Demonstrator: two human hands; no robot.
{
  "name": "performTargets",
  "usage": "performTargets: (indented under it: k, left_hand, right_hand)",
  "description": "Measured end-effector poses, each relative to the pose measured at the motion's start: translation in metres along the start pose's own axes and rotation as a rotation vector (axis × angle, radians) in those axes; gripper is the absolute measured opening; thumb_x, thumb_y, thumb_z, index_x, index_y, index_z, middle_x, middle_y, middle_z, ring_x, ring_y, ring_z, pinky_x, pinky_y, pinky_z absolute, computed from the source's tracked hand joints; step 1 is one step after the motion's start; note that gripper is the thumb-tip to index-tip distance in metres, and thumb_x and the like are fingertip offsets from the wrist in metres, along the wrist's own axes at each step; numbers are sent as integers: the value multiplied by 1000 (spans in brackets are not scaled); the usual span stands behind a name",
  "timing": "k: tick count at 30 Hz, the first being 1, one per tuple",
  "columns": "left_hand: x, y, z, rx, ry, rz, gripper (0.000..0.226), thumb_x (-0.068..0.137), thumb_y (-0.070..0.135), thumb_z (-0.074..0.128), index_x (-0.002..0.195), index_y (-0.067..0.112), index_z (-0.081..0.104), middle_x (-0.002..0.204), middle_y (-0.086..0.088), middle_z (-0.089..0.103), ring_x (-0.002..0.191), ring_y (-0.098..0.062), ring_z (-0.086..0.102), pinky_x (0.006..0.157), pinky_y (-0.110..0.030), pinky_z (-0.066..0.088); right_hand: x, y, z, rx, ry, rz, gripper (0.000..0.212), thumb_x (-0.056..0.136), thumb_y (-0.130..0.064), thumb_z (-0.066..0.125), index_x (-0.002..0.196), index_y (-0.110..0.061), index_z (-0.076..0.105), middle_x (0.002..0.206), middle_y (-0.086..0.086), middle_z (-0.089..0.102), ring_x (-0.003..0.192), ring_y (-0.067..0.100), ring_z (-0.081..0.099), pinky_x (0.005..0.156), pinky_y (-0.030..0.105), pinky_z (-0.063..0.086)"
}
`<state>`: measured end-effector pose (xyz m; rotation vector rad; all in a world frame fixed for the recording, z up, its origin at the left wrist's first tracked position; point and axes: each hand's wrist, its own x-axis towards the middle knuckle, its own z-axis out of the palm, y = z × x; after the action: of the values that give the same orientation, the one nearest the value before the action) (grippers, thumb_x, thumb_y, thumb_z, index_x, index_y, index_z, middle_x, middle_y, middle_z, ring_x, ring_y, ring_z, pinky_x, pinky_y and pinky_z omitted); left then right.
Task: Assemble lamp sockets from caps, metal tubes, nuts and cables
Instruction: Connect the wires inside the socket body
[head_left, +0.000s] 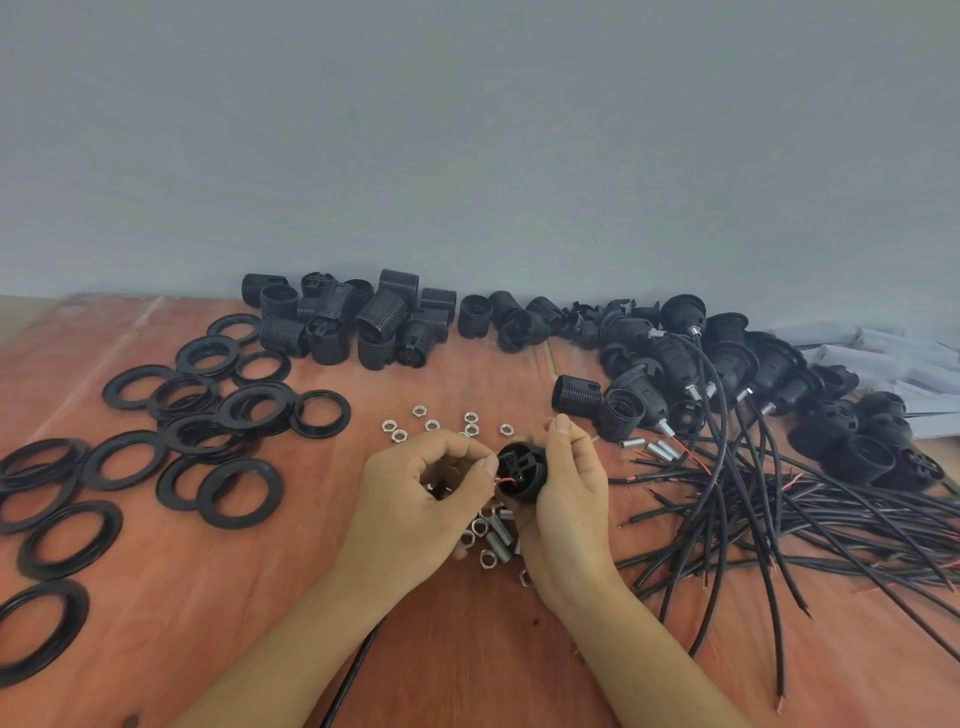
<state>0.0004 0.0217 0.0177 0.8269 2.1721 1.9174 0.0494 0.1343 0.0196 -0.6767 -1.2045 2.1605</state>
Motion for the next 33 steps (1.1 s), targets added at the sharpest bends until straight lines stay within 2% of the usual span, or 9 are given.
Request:
performTargets:
  k: [5, 13, 20, 23, 28, 33]
  left_hand:
    - [0, -1, 0, 19, 5, 6, 19, 86, 15, 69, 81, 33, 72, 67, 1, 68, 48, -16, 62, 36, -24, 48]
    - [-1, -1, 1, 23, 63, 9, 20, 86, 14, 69, 79, 33, 72, 64, 3, 66, 45, -12, 60, 34, -23, 46]
    - [-1, 1, 1, 23, 17, 16, 20, 86, 13, 69, 79, 32, 71, 68, 4, 67, 44, -9, 59, 35, -21, 45]
    - [0, 1, 1, 24, 23, 13, 21, 86, 12, 69, 78, 32, 71, 67, 3, 66, 43, -10, 58, 35, -20, 45]
    - [-2, 1, 3, -17, 48, -8, 20, 87, 14, 69, 79, 31, 71, 68, 3, 68, 48, -8, 60, 34, -22, 45]
    - [-3, 2, 3, -31, 34, -9, 18, 87, 15, 69, 81, 31, 72, 69, 4, 69, 51, -10, 63, 35, -23, 46]
  right_hand:
    - [-2, 1, 1, -8, 26, -7, 26, 102, -30, 45, 97, -7, 55, 91, 15, 60, 83, 28, 54, 82, 46, 46]
    - [-2, 2, 1, -44, 2, -71, 24, 102, -28, 45, 98, -7, 54, 81, 5, 61, 78, 21, 56, 79, 41, 48]
    - [-3, 2, 1, -18, 15, -41, 29, 103, -28, 43, 104, -1, 54, 91, 15, 58, 84, 28, 53, 82, 46, 45]
    - [-3, 3, 0, 14, 3, -5, 25, 103, -29, 44, 100, -7, 54, 94, 16, 58, 84, 28, 53, 80, 47, 45]
    - [-1, 6, -3, 134, -18, 63, 21, 104, -26, 43, 92, -13, 54, 82, 5, 58, 69, 15, 56, 63, 30, 52]
    - [-1, 7, -3, 214, -7, 99, 17, 105, -22, 43, 98, -15, 57, 75, 1, 60, 62, 10, 59, 57, 25, 54]
